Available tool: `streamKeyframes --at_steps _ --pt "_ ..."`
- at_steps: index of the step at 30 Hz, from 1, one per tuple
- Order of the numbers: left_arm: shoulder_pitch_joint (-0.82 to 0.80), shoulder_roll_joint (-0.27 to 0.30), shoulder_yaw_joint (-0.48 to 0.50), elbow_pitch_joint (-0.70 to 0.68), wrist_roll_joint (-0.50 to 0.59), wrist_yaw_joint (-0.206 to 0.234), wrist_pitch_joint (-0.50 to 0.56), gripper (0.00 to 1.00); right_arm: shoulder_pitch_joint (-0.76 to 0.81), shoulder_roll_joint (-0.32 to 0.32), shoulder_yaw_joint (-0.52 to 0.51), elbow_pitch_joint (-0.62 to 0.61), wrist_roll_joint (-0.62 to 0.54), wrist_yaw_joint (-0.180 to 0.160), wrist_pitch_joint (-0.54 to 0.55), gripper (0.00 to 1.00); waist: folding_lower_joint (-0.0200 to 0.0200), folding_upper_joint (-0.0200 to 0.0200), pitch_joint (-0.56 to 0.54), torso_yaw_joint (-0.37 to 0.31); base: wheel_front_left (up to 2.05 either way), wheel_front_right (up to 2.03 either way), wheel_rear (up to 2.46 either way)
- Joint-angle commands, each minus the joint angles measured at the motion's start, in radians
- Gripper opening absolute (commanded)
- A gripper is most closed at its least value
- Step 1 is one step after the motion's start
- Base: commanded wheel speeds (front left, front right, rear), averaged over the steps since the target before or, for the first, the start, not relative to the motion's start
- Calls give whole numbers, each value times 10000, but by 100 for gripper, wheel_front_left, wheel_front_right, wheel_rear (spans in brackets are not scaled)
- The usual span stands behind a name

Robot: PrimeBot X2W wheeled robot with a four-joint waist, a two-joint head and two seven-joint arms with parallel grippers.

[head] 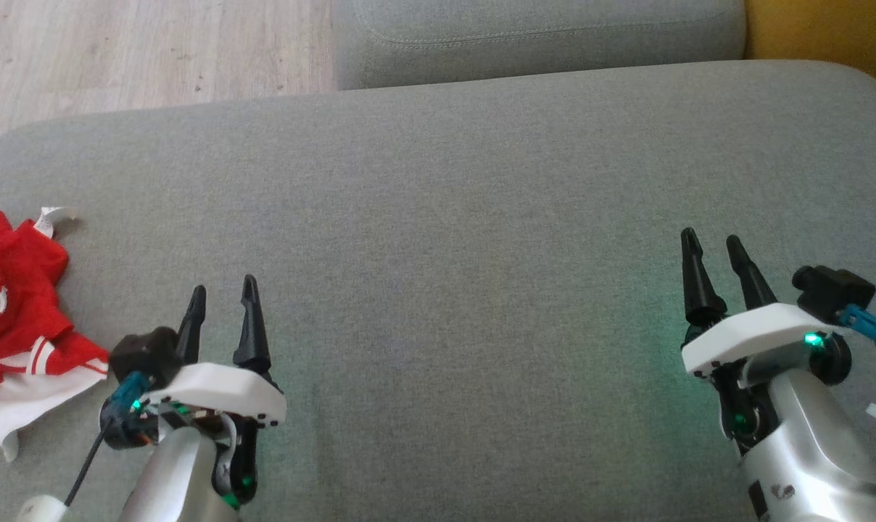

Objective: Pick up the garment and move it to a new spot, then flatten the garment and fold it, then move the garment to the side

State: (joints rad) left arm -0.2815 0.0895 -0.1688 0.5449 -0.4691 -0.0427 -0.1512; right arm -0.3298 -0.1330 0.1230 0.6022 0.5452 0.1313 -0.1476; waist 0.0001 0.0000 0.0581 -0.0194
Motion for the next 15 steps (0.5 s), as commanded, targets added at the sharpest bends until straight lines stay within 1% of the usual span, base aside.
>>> streamKeyframes --at_steps 1,5,15 --pt "-642 254 129 -216 363 83 -150 100 -630 -96 193 -168 -388 -4 -193 100 -1 0 13 -8 0 0 0" --pt "-729 255 256 -109 816 207 -299 100 -730 -41 158 -14 -1040 -4 -341 100 -1 0 30 -13 0 0 0" --pt "-824 181 375 177 1894 255 -595 100 -930 0 196 215 -2365 -5 -635 100 -1 0 48 9 0 0 0"
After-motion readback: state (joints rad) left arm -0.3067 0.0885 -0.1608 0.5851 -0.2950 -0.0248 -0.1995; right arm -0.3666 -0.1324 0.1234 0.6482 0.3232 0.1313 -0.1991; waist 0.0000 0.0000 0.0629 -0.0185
